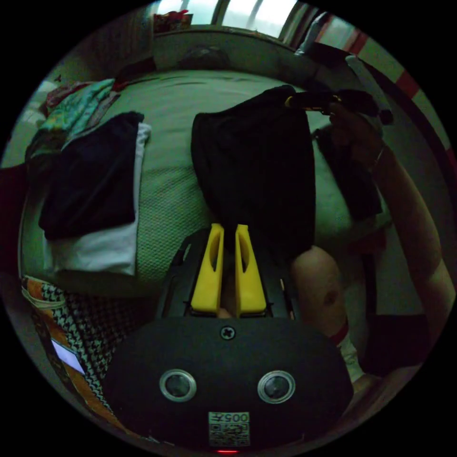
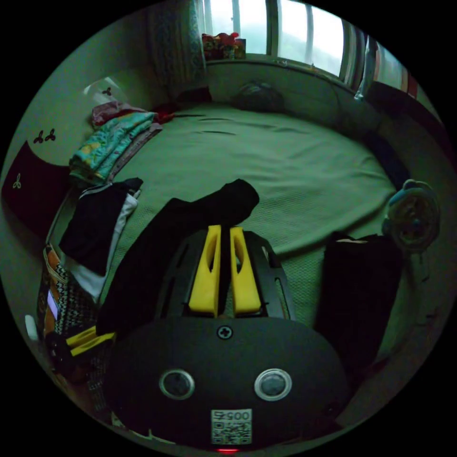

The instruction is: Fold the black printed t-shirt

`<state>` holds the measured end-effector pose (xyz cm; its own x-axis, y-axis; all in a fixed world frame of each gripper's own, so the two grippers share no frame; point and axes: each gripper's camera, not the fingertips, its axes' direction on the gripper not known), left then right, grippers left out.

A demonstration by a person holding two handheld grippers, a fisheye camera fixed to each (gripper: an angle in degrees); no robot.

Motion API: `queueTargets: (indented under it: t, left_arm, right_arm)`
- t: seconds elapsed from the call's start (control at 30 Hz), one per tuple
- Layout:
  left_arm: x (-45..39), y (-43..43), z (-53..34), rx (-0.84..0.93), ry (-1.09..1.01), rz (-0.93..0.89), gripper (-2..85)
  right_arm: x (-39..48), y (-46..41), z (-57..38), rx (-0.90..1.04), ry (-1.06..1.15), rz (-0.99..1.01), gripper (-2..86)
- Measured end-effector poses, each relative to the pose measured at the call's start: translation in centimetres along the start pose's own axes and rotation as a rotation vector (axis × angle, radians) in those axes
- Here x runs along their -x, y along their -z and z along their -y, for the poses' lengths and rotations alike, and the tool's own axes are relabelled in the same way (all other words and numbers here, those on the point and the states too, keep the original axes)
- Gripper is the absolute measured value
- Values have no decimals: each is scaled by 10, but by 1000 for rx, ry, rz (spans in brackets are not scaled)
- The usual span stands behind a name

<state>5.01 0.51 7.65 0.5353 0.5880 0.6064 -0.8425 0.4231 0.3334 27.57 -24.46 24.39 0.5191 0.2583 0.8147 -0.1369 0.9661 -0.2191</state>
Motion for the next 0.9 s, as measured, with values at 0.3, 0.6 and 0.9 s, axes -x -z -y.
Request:
queueTargets:
  t: [0.3,0.6,0.9]
  left_arm:
    - [-130,64,18,-164,-207,-93,49]
    - [-259,68,62,-228,-248,-296,49]
    - [-345,-42,84,-58,-168,-189,51]
  right_arm:
    - [-60,107,-6,-107,30,-201,-8]
    - [-157,156,2,-122,-54,-396,-8]
    - [-241,97,-38,-56,-363,-314,51]
